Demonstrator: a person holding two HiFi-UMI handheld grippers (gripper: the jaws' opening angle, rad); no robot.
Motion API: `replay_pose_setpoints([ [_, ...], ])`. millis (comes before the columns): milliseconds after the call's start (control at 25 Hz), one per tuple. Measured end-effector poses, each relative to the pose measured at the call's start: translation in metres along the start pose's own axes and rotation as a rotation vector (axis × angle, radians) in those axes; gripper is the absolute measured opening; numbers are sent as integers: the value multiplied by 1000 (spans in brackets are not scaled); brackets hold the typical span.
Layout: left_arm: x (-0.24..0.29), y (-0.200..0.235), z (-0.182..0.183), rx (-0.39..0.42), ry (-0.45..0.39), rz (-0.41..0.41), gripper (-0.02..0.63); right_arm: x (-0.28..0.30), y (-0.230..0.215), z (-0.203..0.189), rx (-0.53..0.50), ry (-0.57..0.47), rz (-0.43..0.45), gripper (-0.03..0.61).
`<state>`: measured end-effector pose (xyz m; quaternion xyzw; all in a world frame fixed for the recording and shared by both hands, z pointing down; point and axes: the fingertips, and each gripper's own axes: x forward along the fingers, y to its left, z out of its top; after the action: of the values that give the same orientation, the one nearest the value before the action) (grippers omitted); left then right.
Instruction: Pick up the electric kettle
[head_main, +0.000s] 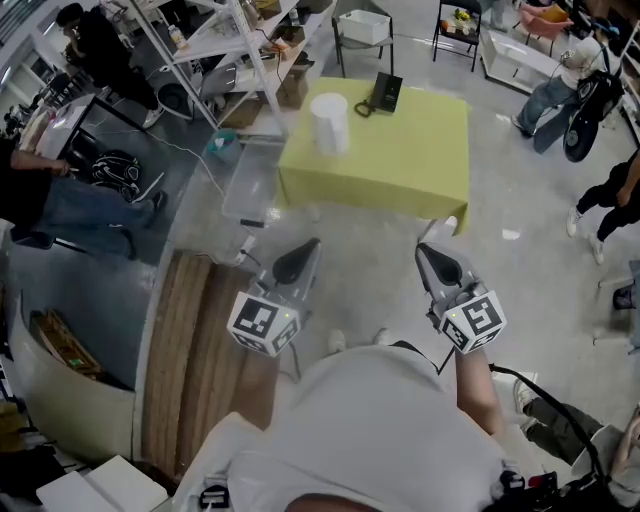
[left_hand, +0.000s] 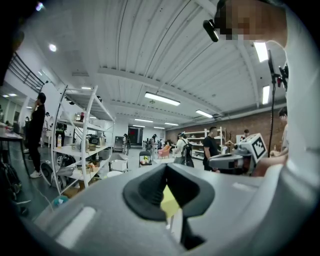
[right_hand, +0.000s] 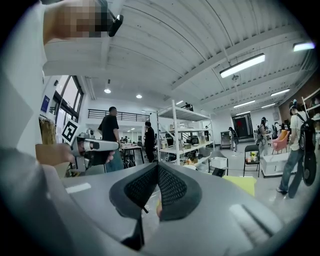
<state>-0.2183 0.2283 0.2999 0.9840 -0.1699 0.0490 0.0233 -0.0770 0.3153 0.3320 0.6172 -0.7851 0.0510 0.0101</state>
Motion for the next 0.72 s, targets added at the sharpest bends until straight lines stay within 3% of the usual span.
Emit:
replay_pose_setpoints([
  [720,27,-35,-9,-5,-4,31,5,-30,-32,-16,-15,14,28,6],
])
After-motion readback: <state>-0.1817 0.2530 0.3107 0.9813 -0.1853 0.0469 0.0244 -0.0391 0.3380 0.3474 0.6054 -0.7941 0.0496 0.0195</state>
